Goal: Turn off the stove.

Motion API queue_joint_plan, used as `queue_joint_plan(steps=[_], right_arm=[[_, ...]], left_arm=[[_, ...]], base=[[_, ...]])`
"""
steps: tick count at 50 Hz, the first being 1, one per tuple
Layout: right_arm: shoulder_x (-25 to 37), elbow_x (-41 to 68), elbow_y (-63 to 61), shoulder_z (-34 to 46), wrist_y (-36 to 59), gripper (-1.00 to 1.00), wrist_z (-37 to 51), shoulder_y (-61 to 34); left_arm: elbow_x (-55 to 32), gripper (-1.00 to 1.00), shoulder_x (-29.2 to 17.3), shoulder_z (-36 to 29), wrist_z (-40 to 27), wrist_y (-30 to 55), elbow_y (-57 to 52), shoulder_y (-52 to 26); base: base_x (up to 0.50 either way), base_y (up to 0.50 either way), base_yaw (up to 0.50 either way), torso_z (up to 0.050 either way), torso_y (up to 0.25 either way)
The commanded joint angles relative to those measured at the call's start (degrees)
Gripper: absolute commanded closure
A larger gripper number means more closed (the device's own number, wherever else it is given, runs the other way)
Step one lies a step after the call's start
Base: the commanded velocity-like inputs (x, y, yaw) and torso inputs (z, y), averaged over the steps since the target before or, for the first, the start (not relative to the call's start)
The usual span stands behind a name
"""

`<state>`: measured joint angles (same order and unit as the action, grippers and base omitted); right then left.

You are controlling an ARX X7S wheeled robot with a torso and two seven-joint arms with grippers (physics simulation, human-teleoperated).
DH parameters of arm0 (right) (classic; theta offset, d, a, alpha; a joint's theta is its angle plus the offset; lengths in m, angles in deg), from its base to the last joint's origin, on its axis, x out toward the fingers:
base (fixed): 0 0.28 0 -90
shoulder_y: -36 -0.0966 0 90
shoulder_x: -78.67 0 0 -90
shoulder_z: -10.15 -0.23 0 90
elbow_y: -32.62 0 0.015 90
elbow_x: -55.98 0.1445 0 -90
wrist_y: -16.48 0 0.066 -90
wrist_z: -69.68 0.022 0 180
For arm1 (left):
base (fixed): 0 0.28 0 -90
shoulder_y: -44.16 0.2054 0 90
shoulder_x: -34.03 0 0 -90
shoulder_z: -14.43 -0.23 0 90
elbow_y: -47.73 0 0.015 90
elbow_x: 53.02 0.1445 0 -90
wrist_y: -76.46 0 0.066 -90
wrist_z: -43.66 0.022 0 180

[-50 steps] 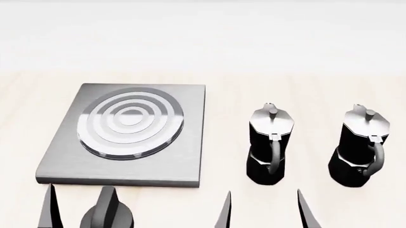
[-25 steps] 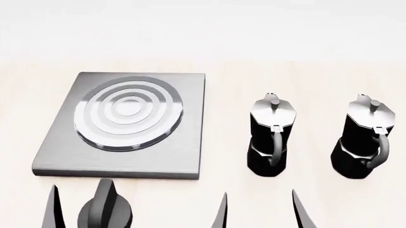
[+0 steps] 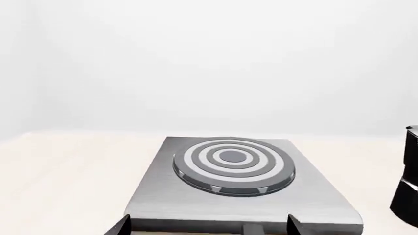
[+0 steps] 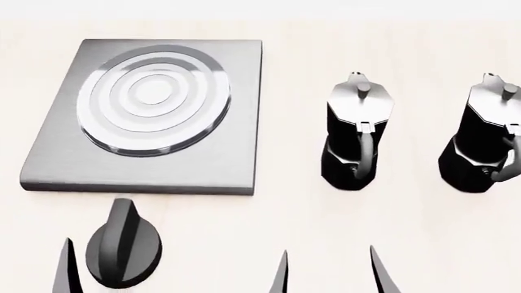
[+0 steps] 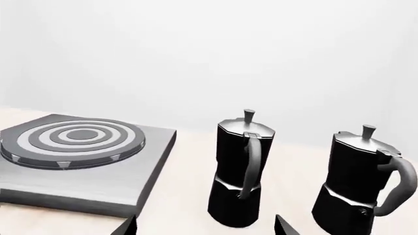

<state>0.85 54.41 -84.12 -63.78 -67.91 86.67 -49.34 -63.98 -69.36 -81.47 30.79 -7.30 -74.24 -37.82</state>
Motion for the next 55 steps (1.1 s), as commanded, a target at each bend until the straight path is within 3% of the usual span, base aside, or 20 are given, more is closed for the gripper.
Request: queue_joint_plan(steps=[1, 9, 10, 11, 39, 55], right_arm=[[0.4, 0.1, 0.1, 0.4, 0.0, -1.0, 0.4, -0.1], [0.6, 0.2, 0.1, 0.8, -0.2, -1.0, 0.5, 0.0], [0.6, 0.6, 0.7, 0.8, -0.2, -1.0, 0.4, -0.3], [0.7, 0.6, 0.7, 0.8, -0.2, -1.0, 0.4, -0.3], [1.4, 1.2, 0.8, 1.5, -0.4, -1.0, 1.2, -0.5], [1.8, 1.5, 0.9, 1.9, -0.3, -1.0, 1.6, -0.7]], left_arm=[[-0.4, -1.0, -0.5, -0.3, -0.6, 0.1, -0.2, 0.0], [-0.3, -1.0, -0.8, -0.5, -1.1, -0.3, -0.2, 0.0], [-3.8, -1.0, -1.9, 0.8, -3.4, 8.3, -8.8, -3.3], [-4.0, -1.0, -2.0, 0.8, -3.7, 9.0, -13.4, -3.5], [-8.7, -1.0, -3.1, -1.2, -6.3, 16.4, -19.7, -8.0], [-5.5, -1.0, -2.9, -7.8, -5.4, 13.9, -16.1, -7.2]], base=[[0.0, 0.0, 0.0, -0.007, -0.17], [0.0, 0.0, 0.0, -0.004, -0.114], [0.0, 0.0, 0.0, 0.0, 0.0], [0.0, 0.0, 0.0, 0.0, 0.0], [0.0, 0.0, 0.0, 0.0, 0.0], [0.0, 0.0, 0.0, 0.0, 0.0]])
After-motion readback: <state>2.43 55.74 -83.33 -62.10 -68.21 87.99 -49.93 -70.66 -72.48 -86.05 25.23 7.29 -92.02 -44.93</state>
